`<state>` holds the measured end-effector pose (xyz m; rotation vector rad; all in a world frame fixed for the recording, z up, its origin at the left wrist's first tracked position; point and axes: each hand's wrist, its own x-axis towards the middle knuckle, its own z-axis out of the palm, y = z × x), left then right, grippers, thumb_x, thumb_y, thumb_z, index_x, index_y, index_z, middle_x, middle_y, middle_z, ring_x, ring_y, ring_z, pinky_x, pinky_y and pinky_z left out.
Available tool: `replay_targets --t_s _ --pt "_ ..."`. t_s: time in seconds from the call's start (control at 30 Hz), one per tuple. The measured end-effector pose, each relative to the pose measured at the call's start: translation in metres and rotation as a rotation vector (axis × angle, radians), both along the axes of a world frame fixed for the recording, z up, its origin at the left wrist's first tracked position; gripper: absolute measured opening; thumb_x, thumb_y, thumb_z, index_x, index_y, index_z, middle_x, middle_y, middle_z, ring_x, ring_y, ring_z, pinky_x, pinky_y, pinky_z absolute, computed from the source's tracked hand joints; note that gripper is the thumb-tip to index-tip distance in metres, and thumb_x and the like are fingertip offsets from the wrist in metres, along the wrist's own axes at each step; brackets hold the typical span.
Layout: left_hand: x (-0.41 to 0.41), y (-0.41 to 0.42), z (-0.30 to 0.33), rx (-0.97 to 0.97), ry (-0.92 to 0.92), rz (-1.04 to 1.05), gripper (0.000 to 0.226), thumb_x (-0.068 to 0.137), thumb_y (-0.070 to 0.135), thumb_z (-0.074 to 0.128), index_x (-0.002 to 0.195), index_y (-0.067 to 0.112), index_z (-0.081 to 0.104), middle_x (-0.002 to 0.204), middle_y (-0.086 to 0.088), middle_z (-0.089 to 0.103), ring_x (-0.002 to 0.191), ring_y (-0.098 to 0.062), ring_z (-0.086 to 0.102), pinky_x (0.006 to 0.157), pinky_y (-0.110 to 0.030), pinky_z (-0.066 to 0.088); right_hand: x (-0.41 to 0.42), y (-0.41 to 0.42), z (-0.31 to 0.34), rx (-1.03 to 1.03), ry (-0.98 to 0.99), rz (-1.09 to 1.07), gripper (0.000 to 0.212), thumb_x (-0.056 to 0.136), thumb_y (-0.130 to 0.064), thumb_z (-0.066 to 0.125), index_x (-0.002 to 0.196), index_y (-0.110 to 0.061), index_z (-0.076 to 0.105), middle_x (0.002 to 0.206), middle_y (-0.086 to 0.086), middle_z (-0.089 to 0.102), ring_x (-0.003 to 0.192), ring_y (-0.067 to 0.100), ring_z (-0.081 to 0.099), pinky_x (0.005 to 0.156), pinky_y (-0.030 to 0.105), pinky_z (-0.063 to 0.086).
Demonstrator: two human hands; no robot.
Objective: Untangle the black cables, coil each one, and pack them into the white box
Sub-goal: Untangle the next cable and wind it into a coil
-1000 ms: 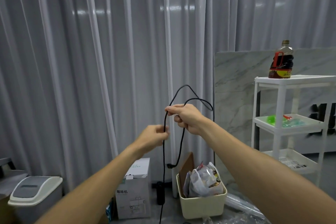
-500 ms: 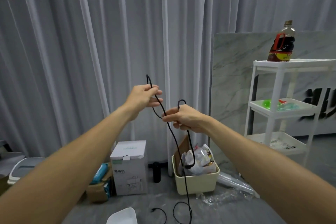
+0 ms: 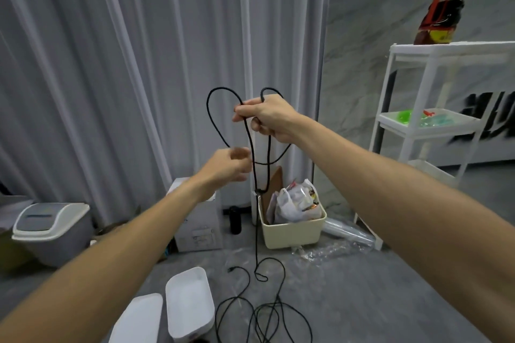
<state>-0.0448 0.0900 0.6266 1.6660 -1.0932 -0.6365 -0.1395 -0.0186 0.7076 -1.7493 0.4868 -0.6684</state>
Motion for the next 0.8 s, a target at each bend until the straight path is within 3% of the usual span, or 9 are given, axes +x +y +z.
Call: replay_targets --t_s 0.1,0.2,0.4,0.47,0.63,0.8 --pt "-0.008 -0.007 -0.015 0.061 -0.008 -0.050 0.025 0.099 0.017 0.059 0.122 0.010 0.062 0.113 -0.007 0.068 0.093 -0.014 0.068 0.072 -0.018 0.057 0.002 -0.002 -0.004 0.032 -0.013 -0.004 0.005 0.093 -0.011 0.066 0.095 -0.006 0.066 0.090 0.009 0.074 0.040 0.006 0.044 0.040 0.017 0.029" --pt "-0.005 -0.014 -0.018 0.031 0.010 -0.023 0.018 0.102 0.015 0.053 0.114 0.007 0.064 0.103 -0.006 0.069 0.084 -0.017 0.069 0.074 -0.021 0.058 0.000 -0.007 -0.008 0.063 -0.033 -0.021 0.016 0.094 -0.016 0.066 0.104 -0.004 0.066 0.092 0.007 0.073 0.039 0.005 0.043 0.039 0.015 0.029" --pt "0.011 -0.024 -0.007 -0.210 0.164 0.170 0.018 0.105 0.010 0.041 0.095 0.014 0.056 0.098 -0.005 0.063 0.073 -0.018 0.064 0.069 -0.022 0.060 -0.010 -0.018 -0.032 0.074 0.037 -0.023 0.019 0.093 -0.024 0.069 0.107 -0.012 0.069 0.108 0.006 0.072 0.046 0.006 0.047 0.042 0.015 0.033" --pt "0.018 -0.027 0.002 -0.288 0.258 0.229 0.018 0.106 0.009 0.038 0.096 0.013 0.052 0.099 -0.006 0.061 0.077 -0.020 0.064 0.070 -0.022 0.060 -0.012 -0.019 -0.044 0.066 0.094 -0.004 0.024 0.092 -0.020 0.070 0.114 -0.011 0.068 0.111 0.008 0.072 0.048 0.006 0.049 0.041 0.015 0.033" --pt "0.033 -0.028 0.025 -0.490 0.728 0.283 0.017 0.105 0.001 0.033 0.094 0.005 0.045 0.096 -0.014 0.061 0.081 -0.030 0.069 0.066 -0.028 0.062 -0.014 -0.016 -0.071 0.066 0.169 0.046 0.033 0.092 -0.017 0.069 0.124 -0.011 0.064 0.107 0.008 0.070 0.048 0.006 0.050 0.039 0.016 0.032" --pt "0.037 -0.030 0.029 -0.543 0.894 0.263 0.012 0.104 -0.004 0.033 0.103 -0.002 0.045 0.095 -0.020 0.062 0.077 -0.036 0.070 0.062 -0.033 0.062 -0.011 -0.018 -0.084 0.087 0.180 -0.006 0.024 0.092 -0.010 0.067 0.114 -0.003 0.067 0.106 0.013 0.073 0.042 0.007 0.046 0.039 0.017 0.031"
